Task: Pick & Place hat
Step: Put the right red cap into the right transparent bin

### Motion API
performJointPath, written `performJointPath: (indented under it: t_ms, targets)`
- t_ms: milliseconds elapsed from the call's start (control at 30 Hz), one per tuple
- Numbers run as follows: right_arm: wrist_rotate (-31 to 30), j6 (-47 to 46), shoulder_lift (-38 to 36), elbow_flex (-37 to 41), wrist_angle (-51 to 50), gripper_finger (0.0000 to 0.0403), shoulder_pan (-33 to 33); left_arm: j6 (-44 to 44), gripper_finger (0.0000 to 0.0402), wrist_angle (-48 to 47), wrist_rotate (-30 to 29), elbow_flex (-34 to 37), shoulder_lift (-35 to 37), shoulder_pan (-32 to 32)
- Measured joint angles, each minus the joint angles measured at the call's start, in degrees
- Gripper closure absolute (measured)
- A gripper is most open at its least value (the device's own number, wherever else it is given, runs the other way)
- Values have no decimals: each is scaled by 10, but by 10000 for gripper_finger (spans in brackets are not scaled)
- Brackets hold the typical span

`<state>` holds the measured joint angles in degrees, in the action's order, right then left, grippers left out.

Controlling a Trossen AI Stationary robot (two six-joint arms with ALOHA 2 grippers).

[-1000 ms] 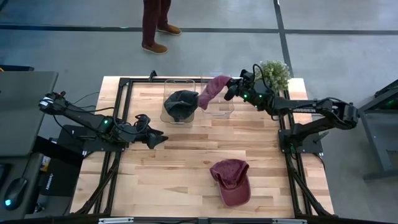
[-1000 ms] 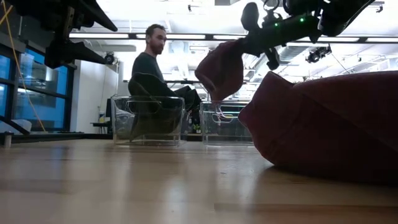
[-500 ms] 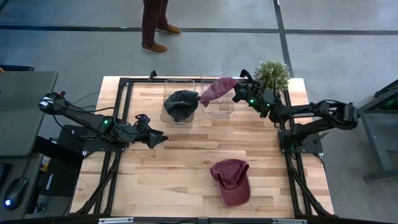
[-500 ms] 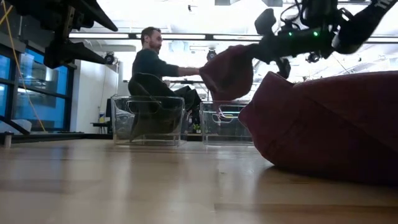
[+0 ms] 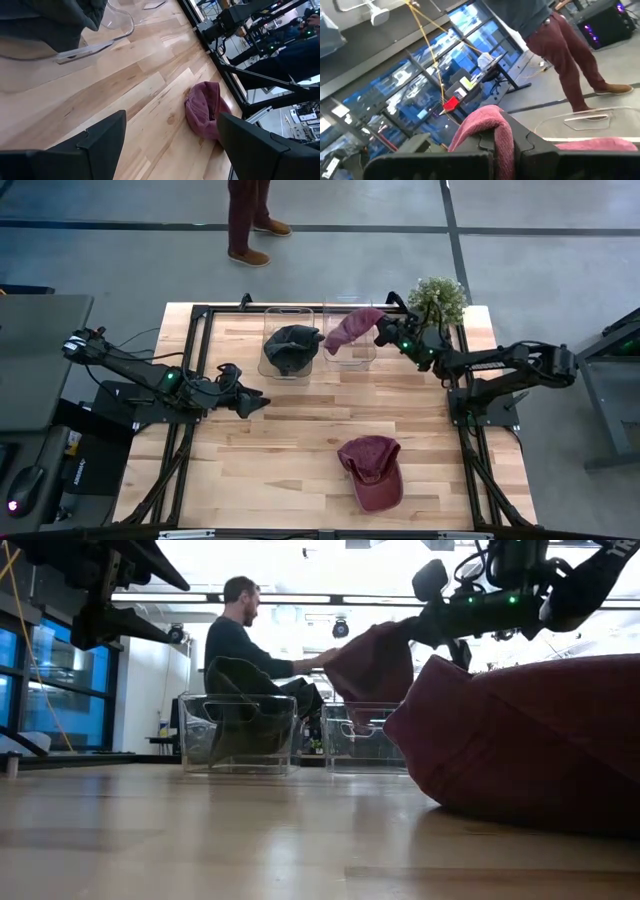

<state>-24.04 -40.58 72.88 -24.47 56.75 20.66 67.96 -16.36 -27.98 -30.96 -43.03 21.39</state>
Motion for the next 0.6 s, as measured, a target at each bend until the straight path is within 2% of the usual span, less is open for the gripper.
performJointPath:
  t_ms: [167, 600]
  targets:
    - [-33, -3, 12, 0, 7, 402, -22, 0, 99, 0, -2, 0, 0, 0]
    - [-20, -46, 108, 0, 95, 402, -27, 0, 99, 0, -2, 0, 0, 0]
